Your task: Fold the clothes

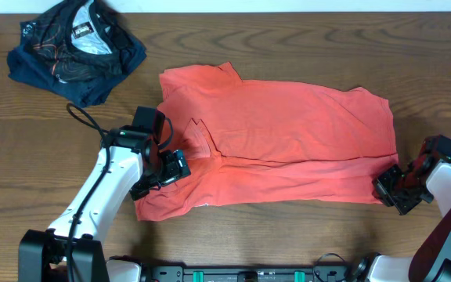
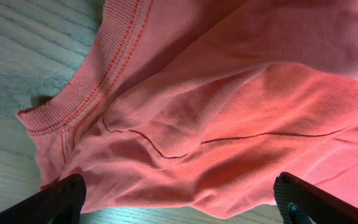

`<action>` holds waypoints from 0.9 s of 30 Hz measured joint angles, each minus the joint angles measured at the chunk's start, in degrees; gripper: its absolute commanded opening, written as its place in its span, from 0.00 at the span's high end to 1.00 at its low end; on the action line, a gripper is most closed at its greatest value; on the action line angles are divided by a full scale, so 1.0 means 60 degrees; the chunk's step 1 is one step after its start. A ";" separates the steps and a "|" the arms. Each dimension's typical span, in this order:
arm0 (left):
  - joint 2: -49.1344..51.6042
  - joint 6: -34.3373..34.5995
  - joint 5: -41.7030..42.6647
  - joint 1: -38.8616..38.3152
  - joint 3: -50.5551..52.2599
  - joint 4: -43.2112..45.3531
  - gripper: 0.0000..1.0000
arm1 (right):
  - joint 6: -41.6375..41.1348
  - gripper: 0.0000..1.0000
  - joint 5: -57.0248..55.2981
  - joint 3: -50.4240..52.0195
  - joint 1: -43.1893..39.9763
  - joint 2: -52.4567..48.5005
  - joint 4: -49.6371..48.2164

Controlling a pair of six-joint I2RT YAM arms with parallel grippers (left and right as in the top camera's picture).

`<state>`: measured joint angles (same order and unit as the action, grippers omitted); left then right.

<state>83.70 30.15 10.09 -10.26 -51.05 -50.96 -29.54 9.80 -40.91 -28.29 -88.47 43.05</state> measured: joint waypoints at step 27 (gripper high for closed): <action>-0.0761 -0.0368 0.0004 -0.0004 -0.0823 0.0699 0.02 | -0.0903 0.48 -0.2583 -0.2874 -0.0543 -0.0051 0.2146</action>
<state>79.13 27.94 10.11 -10.28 -55.99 -46.76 -34.96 -5.69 -58.15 -31.55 -88.77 55.92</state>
